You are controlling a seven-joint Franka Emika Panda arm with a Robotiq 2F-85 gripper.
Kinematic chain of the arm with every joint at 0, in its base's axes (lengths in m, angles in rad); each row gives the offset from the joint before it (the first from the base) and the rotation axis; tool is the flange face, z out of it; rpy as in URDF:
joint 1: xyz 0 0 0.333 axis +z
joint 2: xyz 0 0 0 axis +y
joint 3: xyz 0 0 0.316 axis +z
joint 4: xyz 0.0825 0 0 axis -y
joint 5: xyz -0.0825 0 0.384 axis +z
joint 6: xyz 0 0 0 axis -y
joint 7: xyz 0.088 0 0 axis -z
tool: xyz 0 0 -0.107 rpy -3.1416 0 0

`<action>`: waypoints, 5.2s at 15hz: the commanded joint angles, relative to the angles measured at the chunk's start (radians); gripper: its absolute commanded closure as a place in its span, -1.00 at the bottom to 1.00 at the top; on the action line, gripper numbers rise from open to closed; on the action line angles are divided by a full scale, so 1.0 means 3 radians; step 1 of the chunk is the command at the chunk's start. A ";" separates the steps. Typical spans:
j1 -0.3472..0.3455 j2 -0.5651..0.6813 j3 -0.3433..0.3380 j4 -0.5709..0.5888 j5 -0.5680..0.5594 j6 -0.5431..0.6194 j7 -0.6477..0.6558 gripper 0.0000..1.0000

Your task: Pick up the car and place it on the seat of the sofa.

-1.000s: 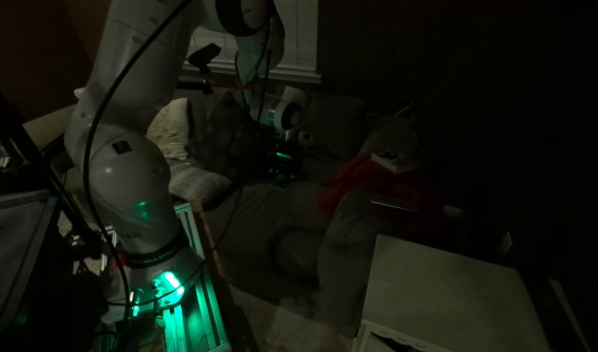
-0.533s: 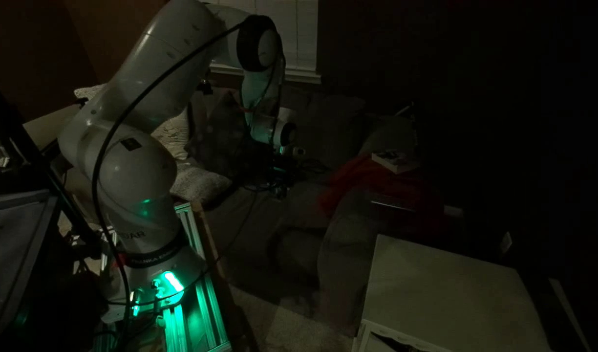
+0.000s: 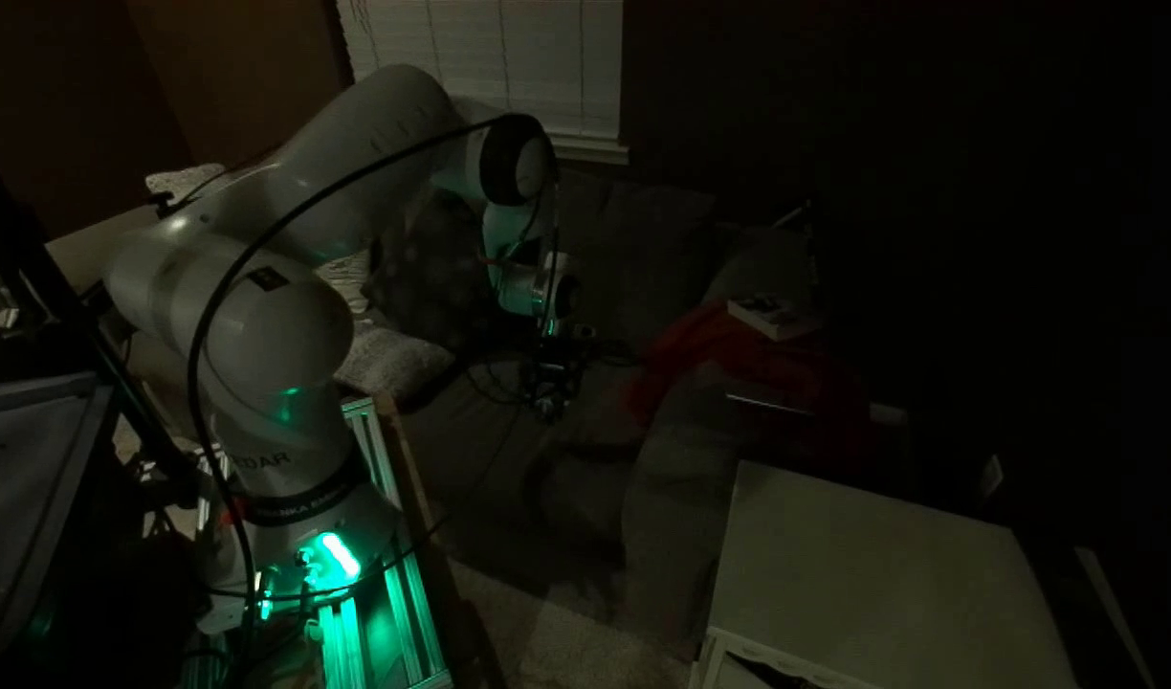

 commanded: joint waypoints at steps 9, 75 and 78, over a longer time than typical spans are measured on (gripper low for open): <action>0.0029 0.0967 0.0027 0.1181 -0.0100 -0.1358 -0.0141 0.16; 0.0000 0.1140 -0.0060 0.1892 0.0087 -0.0726 0.0488 -1.00; -0.0191 0.1097 -0.0031 0.1777 0.0154 -0.0508 0.0587 -1.00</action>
